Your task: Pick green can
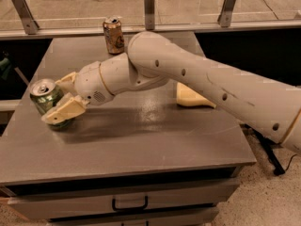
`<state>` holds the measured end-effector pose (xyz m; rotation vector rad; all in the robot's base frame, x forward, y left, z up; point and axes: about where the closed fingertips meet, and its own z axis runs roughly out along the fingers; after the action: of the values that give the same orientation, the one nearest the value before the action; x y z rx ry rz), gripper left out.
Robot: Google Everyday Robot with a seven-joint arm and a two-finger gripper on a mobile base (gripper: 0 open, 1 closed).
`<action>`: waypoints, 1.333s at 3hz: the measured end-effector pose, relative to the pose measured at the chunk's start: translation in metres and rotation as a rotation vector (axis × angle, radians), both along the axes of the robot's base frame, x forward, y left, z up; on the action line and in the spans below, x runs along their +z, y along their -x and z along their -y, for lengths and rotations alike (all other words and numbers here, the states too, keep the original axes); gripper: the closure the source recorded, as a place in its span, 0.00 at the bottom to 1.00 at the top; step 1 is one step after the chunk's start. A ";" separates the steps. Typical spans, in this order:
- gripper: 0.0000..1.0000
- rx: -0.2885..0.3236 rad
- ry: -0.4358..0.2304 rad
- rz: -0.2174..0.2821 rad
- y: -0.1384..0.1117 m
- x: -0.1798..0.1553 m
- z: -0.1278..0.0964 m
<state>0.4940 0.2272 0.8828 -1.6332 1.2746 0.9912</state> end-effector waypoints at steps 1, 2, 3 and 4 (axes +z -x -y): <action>0.64 -0.051 -0.039 -0.017 -0.012 0.004 0.008; 0.88 -0.118 -0.080 -0.021 -0.026 0.020 0.032; 1.00 -0.176 -0.137 -0.004 -0.036 0.041 0.072; 1.00 -0.248 -0.195 0.048 -0.045 0.075 0.121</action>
Offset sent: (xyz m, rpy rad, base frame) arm 0.0478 -0.0707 0.0373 0.1293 0.0262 -0.2132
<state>0.5386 0.1064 0.9580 -1.3075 1.2712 0.8877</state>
